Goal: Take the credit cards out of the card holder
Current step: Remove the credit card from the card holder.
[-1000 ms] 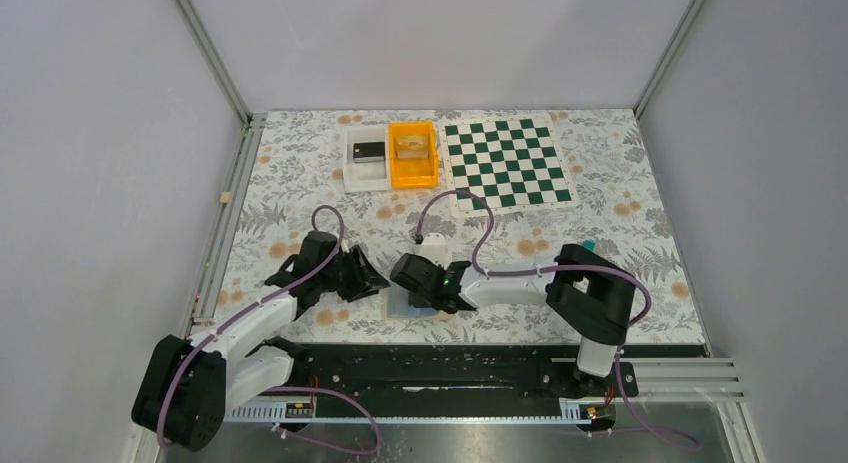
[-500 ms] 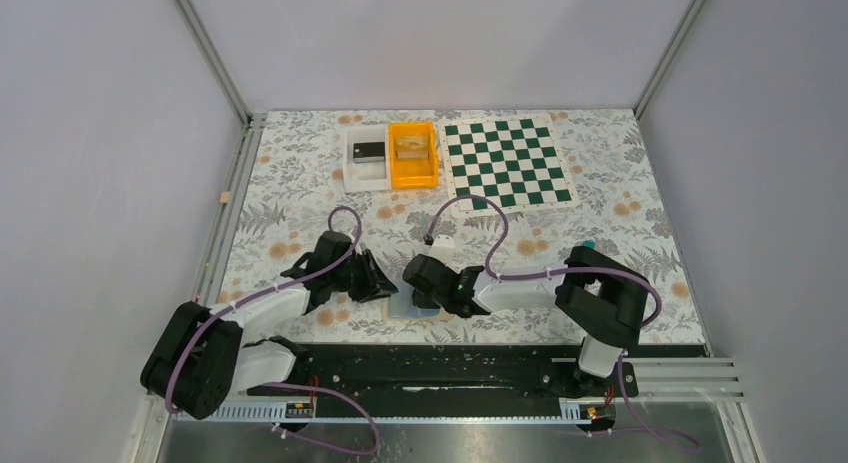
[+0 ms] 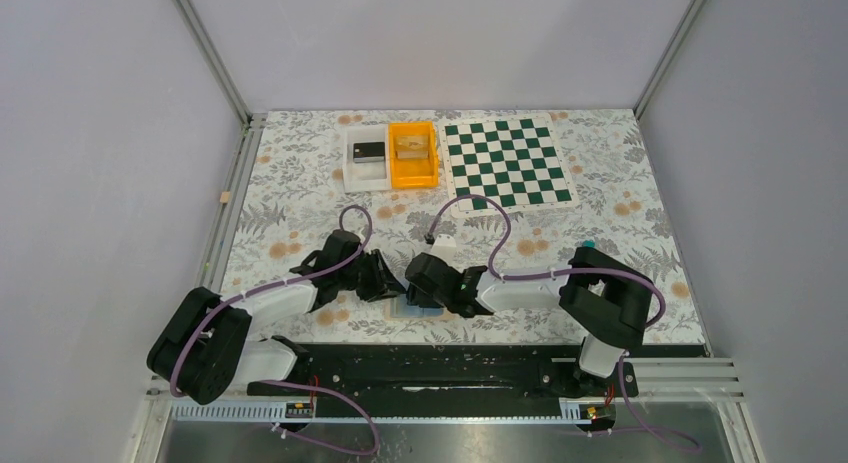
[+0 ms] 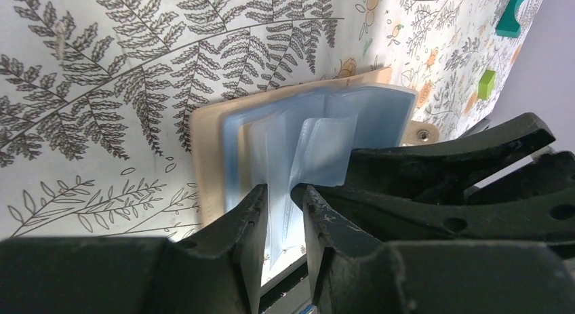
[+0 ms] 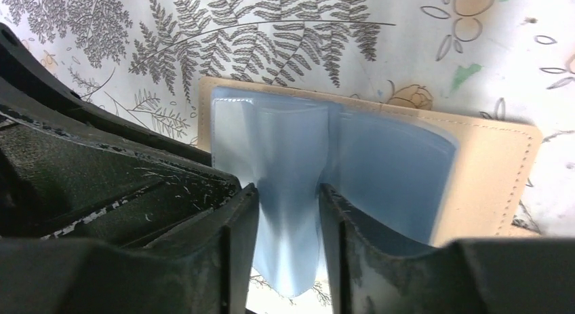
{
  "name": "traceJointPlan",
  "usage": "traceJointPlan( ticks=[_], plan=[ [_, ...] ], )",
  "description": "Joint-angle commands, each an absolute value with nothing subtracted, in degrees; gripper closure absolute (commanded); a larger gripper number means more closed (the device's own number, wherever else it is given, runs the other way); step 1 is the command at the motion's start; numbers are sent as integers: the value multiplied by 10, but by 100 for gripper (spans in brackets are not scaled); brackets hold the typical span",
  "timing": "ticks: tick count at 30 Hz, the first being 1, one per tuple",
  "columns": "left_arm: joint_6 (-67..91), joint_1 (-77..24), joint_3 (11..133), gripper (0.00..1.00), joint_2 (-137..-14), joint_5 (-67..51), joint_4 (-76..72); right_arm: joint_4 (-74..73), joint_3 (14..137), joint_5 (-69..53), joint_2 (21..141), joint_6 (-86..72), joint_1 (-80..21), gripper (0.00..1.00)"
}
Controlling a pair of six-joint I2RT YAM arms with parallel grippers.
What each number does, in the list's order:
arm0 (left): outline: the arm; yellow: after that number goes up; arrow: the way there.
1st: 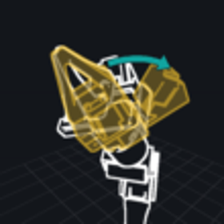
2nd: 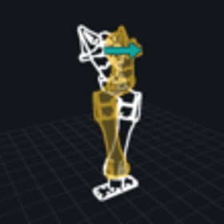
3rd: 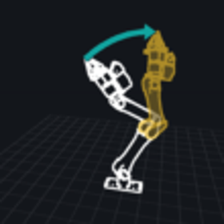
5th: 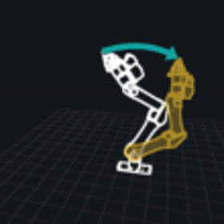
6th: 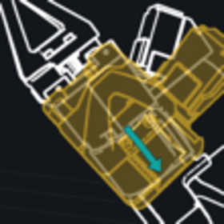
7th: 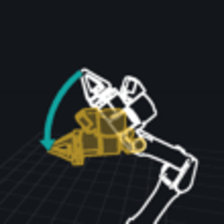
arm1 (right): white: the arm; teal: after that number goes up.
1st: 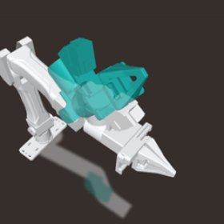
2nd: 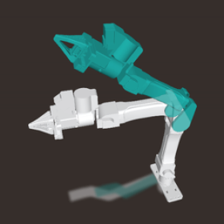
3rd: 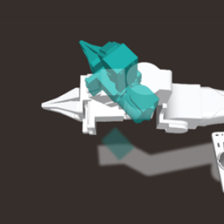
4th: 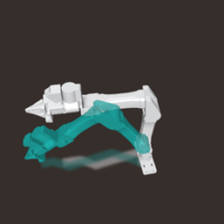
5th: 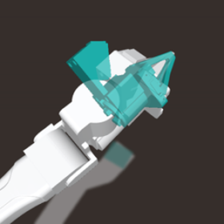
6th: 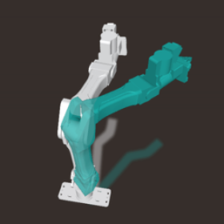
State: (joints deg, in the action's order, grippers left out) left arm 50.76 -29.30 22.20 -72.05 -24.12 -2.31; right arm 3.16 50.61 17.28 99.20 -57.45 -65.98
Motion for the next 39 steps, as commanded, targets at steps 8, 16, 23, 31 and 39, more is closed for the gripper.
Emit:
traceJointPlan(
  ticks=[8, 16, 23, 31, 39],
  plan=[
    [535, -306, 242, 73, -722, -276, -93, -22, 506, 168, 949, -565, -661, 36],
    [538, -310, 255, 73, -717, -255, -70, -28, 509, 174, 941, -555, -661, 33],
    [534, -288, 280, 68, -616, -86, 122, -130, 573, 216, 962, -539, -671, 23],
    [533, -198, 252, 64, -496, -75, 175, -229, 660, 241, 1025, -543, -686, 20],
    [525, -161, 237, 65, -463, -102, 182, -269, 703, 252, 1077, -549, -693, 23]
  ],
)
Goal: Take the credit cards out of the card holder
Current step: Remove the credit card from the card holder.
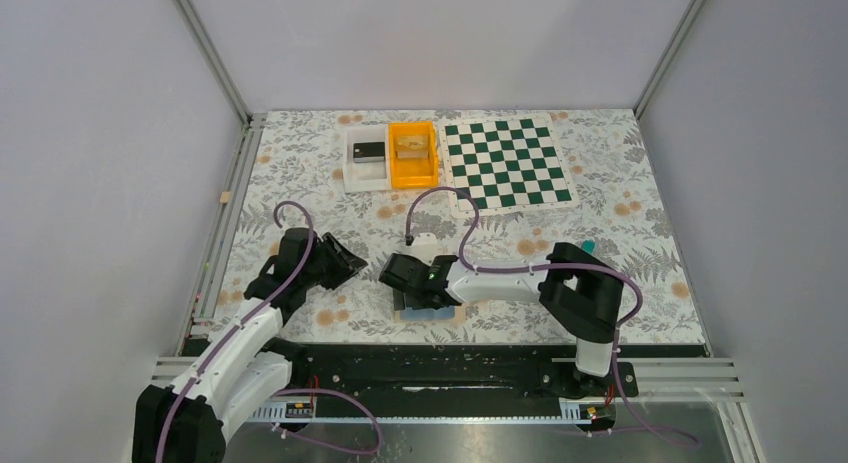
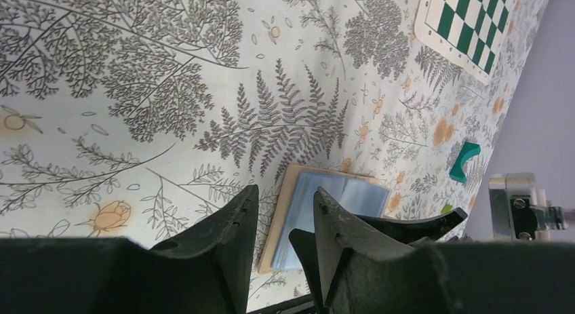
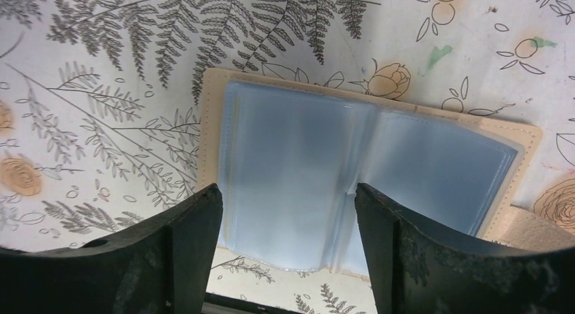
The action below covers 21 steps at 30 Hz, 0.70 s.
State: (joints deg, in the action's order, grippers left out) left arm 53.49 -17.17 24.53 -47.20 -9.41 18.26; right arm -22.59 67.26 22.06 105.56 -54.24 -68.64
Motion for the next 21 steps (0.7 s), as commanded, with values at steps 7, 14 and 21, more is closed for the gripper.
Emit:
traceJointPlan(
  ticks=[7, 14, 21],
  plan=[
    [524, -158, 229, 65, -481, -128, 162, -271, 704, 248, 1092, -551, -694, 36],
    [522, -157, 224, 65, -490, -142, 148, -269, 697, 247, 1094, -549, -693, 48],
    [519, -158, 211, 65, -533, -220, 82, -231, 669, 238, 1080, -552, -693, 62]
  ],
)
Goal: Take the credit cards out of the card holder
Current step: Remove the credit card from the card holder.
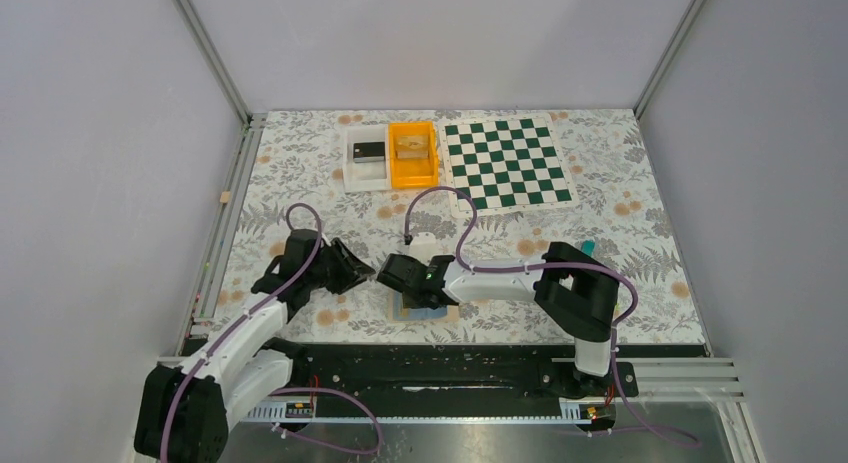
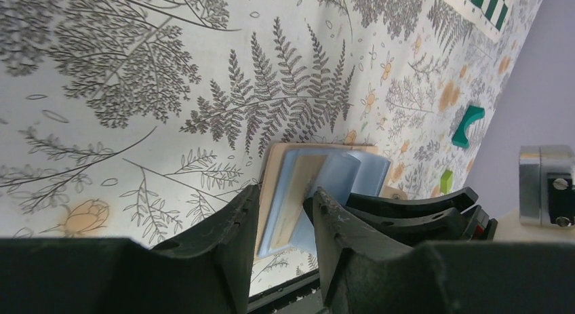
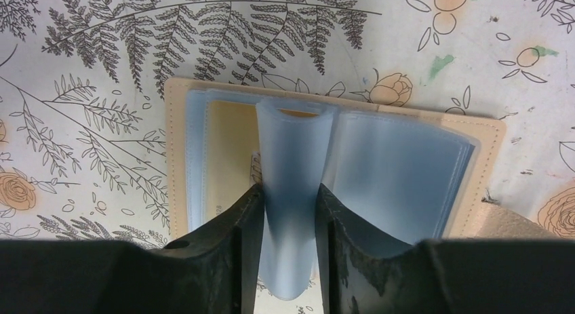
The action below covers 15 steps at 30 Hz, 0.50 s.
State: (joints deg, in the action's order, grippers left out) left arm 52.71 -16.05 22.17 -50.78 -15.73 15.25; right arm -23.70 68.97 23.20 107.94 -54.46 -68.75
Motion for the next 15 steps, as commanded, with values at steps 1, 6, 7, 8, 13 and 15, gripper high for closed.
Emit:
traceJointPlan(
  ticks=[1, 6, 7, 8, 13, 15],
  plan=[
    [521, -159, 208, 65, -545, -235, 67, -224, 664, 238, 1077, -553, -694, 64],
    [535, -189, 196, 67, -602, -297, -26, -166, 621, 231, 1054, -560, -693, 68],
    [535, -200, 199, 67, -613, -298, -37, -156, 614, 230, 1049, -561, -693, 69],
    [535, -215, 205, 68, -623, -298, -43, -145, 606, 229, 1044, -562, -693, 69],
    [543, -253, 220, 70, -657, -272, -55, -81, 560, 228, 1014, -569, -693, 70],
    [546, -254, 217, 71, -662, -258, -56, -56, 541, 229, 1002, -569, -692, 72]
  ],
)
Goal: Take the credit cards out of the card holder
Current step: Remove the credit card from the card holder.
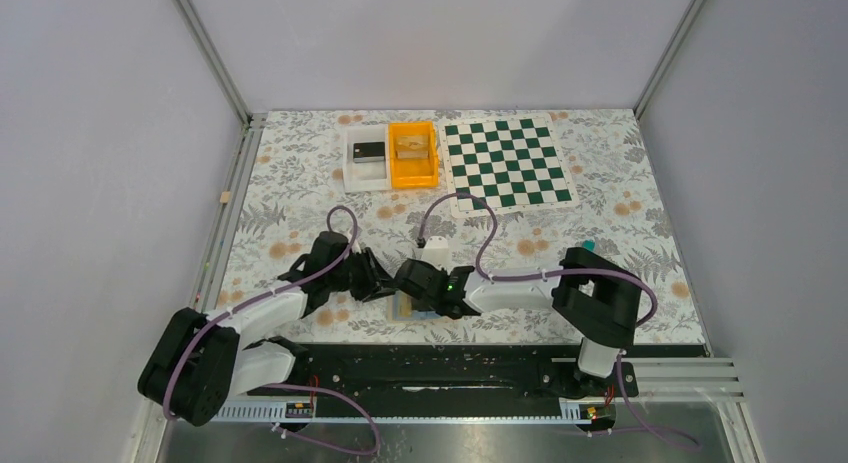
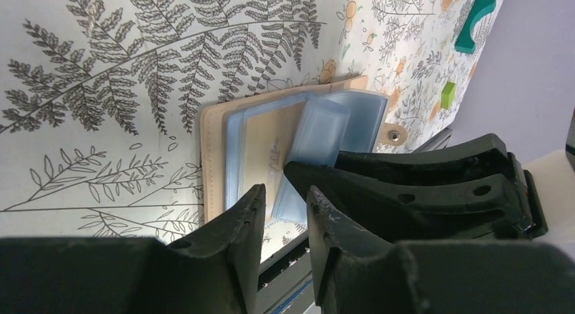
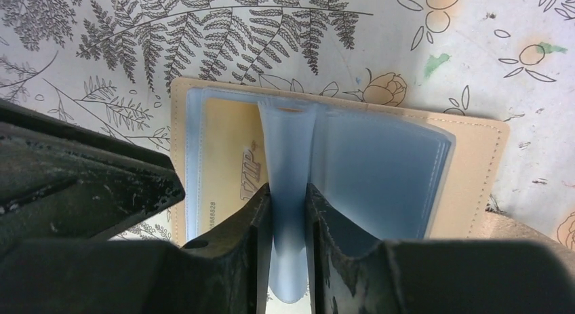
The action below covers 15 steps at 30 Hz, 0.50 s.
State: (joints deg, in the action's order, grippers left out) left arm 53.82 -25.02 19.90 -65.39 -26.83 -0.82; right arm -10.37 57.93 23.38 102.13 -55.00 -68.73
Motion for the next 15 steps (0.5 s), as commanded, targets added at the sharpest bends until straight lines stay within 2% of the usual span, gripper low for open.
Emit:
traceJointPlan(
  ticks=[1, 15],
  plan=[
    [545, -255, 218, 72, -667, -256, -55, -41, 532, 229, 997, -569, -692, 72],
    [545, -290, 241, 76, -744, -249, -73, 193, 394, 158, 953, -588, -666, 77]
  ],
)
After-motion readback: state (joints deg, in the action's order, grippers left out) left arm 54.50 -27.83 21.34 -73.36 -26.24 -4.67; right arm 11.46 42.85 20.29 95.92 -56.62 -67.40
